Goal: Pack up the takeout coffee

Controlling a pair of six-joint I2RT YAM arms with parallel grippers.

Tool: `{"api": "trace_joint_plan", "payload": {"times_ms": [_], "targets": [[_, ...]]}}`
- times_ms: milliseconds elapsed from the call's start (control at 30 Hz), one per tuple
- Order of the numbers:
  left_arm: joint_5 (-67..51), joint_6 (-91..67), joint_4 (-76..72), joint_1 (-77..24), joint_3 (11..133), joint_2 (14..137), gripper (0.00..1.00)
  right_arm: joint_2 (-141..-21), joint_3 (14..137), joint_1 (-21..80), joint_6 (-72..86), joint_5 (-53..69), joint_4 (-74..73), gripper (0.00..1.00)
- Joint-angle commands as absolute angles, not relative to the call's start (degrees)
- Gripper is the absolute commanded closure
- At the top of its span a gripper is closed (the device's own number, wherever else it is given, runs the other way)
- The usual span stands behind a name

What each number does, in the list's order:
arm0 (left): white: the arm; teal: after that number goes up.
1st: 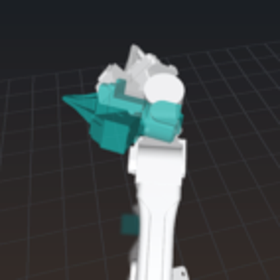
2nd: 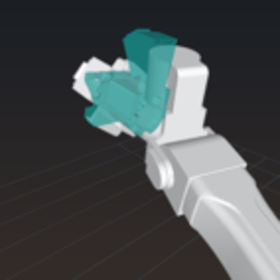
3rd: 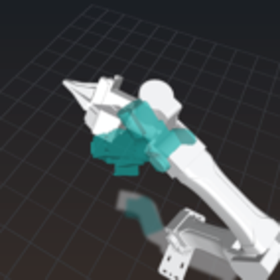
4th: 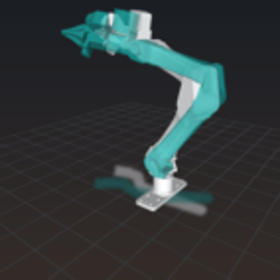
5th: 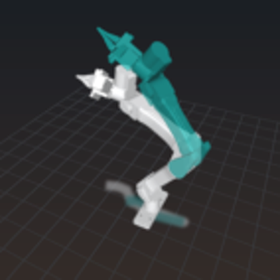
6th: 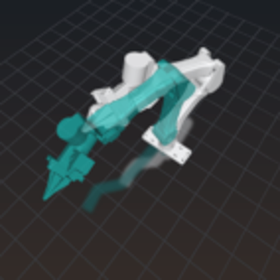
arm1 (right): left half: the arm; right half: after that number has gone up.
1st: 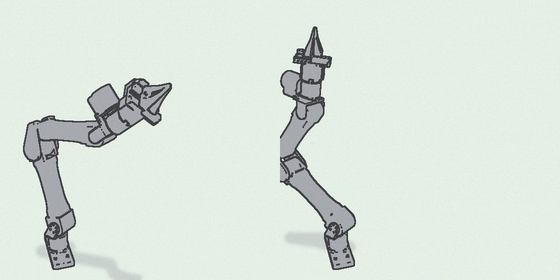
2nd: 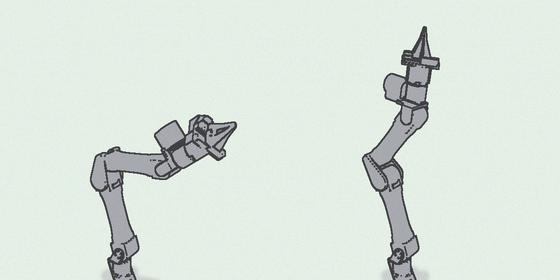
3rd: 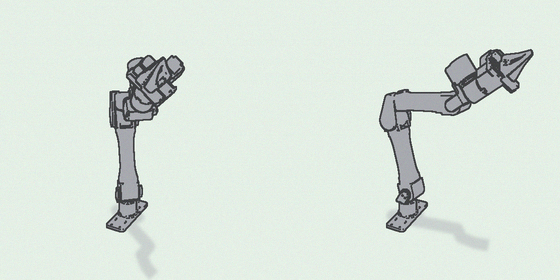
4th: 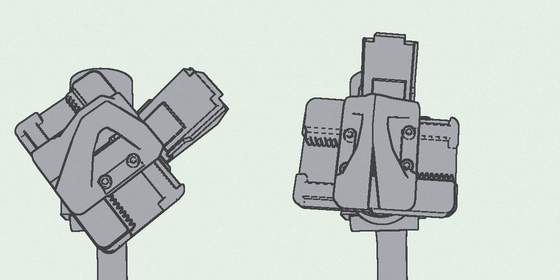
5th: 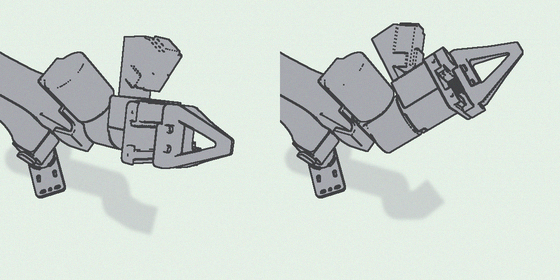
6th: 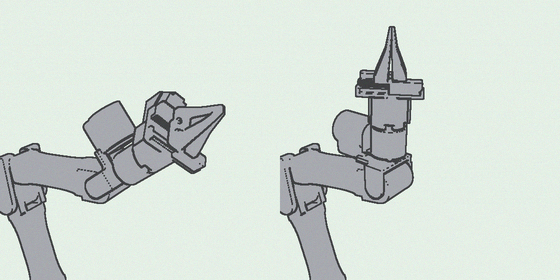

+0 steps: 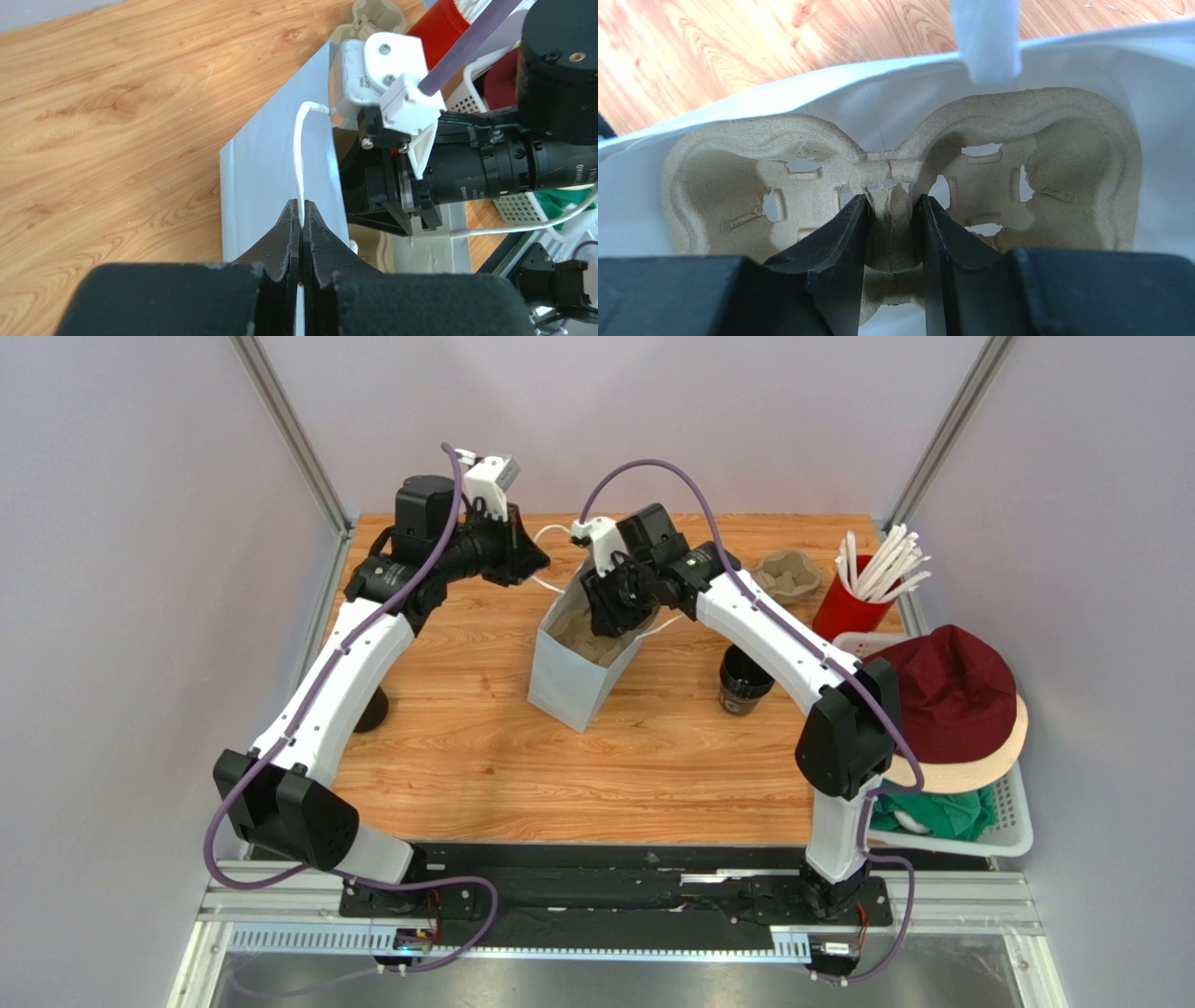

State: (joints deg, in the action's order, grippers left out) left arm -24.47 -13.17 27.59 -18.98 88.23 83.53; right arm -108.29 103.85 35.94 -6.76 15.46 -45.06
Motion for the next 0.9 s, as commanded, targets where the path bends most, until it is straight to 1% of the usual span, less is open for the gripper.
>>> {"api": "trace_joint_plan", "payload": {"times_ms": [0, 367, 867], "targets": [[-24.4, -12.5, 25.2, -17.9, 87.1, 82.9, 1.00, -110.6, 108.8, 35.9, -6.5, 14.2, -47.5, 0.67], [-25.9, -13.1, 22.8, -16.6, 84.5, 82.3, 1.00, -114.0, 115.8, 36.7, -6.5, 11.6, -54.4, 0.64], [-27.2, -14.2, 21.7, -15.9, 82.4, 83.2, 1.00, -117.3, 119.7, 37.2, -6.1, 10.5, -58.4, 0.64]]}}
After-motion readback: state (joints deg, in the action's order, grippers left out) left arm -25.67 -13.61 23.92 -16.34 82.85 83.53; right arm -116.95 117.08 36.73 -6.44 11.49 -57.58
